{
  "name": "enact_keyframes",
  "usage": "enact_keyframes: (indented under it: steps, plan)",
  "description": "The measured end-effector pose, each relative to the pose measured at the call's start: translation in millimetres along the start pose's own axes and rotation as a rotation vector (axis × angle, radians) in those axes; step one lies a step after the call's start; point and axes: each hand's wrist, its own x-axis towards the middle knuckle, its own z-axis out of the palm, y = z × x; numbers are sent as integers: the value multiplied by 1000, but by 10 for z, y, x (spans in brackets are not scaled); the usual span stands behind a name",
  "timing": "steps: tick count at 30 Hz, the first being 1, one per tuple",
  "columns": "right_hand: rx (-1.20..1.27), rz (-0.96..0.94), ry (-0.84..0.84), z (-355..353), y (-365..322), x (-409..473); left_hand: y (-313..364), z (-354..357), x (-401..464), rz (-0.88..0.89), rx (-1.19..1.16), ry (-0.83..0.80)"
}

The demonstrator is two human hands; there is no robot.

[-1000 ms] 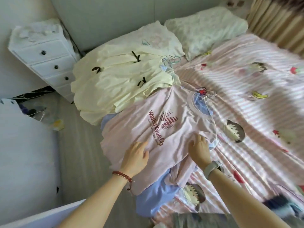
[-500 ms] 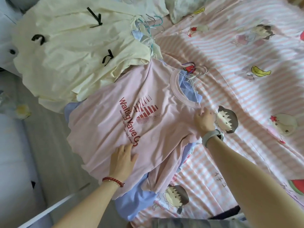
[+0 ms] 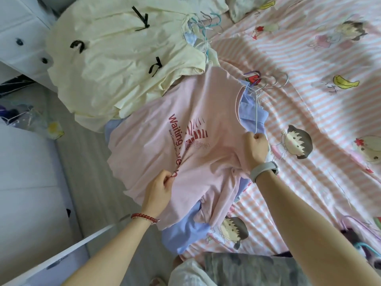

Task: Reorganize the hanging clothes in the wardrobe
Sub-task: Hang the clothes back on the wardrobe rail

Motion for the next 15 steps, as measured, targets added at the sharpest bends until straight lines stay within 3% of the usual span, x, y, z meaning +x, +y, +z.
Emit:
enact_keyframes:
  steps: [4,9,15]
  plan:
    - [153,-24,70,-37,414,-599,-25,-131,-246,-9,-20,36]
    - [103,-291,55,-151,581,-1132,-49,-342,-540,12,21,-18]
    - [-102,-794,-74,-412,448,-1681,204,-1053,-514,363,225,245]
